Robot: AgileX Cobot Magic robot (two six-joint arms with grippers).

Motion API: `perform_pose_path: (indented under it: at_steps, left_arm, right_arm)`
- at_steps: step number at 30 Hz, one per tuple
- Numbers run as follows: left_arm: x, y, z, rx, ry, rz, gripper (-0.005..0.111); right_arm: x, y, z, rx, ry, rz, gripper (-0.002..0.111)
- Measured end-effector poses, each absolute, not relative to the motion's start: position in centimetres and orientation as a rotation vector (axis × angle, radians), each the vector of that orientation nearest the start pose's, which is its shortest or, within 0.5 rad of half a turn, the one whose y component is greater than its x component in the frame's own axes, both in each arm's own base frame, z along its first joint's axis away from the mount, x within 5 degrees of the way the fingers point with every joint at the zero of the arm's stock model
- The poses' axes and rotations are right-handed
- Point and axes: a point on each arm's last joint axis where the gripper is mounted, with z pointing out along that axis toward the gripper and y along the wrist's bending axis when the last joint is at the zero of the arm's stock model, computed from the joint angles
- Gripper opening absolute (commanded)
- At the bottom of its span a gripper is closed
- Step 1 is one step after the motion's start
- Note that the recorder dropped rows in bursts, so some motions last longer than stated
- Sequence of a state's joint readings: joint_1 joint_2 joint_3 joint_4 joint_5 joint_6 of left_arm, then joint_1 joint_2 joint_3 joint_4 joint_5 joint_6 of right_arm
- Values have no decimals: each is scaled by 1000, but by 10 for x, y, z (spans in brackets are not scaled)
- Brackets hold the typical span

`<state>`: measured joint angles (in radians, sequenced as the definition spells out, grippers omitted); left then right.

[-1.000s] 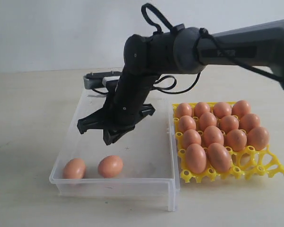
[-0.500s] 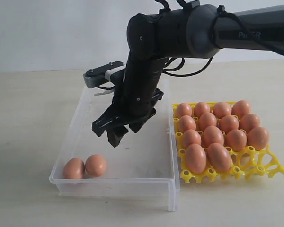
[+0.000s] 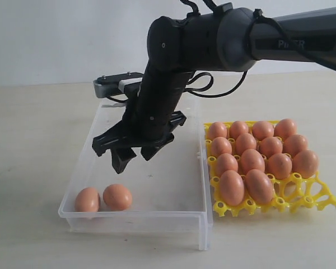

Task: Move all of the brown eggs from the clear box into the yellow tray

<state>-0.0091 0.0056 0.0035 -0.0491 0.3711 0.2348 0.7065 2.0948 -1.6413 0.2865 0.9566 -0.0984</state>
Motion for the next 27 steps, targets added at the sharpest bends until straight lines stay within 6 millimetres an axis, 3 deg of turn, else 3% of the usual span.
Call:
perform_pose_path:
  at_steps: [7,12,21,27]
  left_arm:
    - [53,-2,178,197,1854,108,0]
    - [53,-2,178,197,1854,108,0]
    - [53,-2,178,197,1854,108,0]
    - [53,-2,178,197,1854,108,0]
  right_arm:
    - [306,313,191,-1267,2687,447,60]
    - [301,316,187,-1346,2677,439,60]
    - [306,320,170,-1281,2703,436,60]
    - [313,320,146,-1176,2772,363,60]
